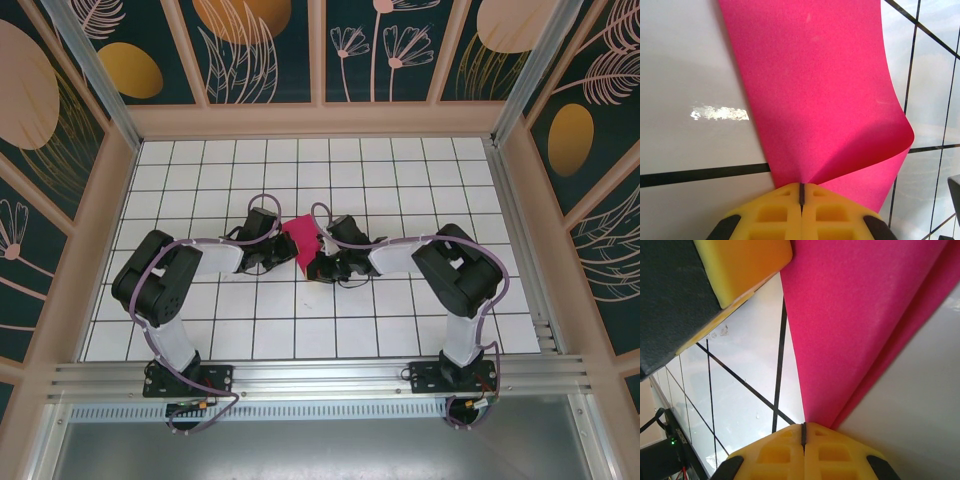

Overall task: Fold a paper plane with a square sheet of paper (pick it up from the middle)
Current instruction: Third fold the triangle at the center of the table.

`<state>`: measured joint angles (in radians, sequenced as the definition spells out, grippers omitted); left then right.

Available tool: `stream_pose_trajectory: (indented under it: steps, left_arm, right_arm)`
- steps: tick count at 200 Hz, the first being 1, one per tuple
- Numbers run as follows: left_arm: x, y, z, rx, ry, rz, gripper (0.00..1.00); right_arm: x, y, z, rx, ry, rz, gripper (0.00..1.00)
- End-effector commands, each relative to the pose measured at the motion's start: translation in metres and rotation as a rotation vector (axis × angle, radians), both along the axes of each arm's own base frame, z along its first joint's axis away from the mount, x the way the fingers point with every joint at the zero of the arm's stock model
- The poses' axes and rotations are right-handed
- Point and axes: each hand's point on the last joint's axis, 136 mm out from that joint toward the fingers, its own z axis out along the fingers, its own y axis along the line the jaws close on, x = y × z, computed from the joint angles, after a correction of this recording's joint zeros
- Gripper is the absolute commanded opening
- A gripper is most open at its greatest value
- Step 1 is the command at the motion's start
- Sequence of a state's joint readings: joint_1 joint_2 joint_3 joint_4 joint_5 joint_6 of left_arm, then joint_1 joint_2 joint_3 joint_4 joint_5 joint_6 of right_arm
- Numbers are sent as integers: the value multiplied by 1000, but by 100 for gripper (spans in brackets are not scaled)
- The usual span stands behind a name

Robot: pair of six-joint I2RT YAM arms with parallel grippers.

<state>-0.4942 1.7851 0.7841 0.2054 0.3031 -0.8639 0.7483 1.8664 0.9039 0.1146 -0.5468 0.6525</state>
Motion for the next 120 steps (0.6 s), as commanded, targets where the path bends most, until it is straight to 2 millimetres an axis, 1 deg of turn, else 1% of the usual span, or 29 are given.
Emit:
stream_pose_trajectory:
  steps: [1, 48, 64, 72, 87, 110, 120]
  left_arm:
    - [-13, 18, -32, 112, 77, 15, 6]
    - [-13, 18, -33, 116, 77, 15, 6]
    - [-13, 19, -33, 119, 78, 16, 6]
    - [-13, 19, -33, 121, 77, 16, 6]
    - [-13, 19, -33, 124, 77, 15, 6]
    - [-13, 20, -33, 123, 78, 15, 6]
    - [-13, 19, -33, 123, 77, 14, 6]
  right_arm:
    - [-4, -1, -6, -44, 7, 12, 0]
    - [-11, -16, -29, -149, 46, 6, 0]
    - [-16, -19, -32, -172, 51, 22, 0]
    - [-16, -19, -30, -180, 46, 26, 0]
    - [-12, -15, -15, -156, 15, 40, 0]
    - [1, -1, 25, -73, -87, 48, 0]
    - [8, 1, 37, -56, -125, 38, 0]
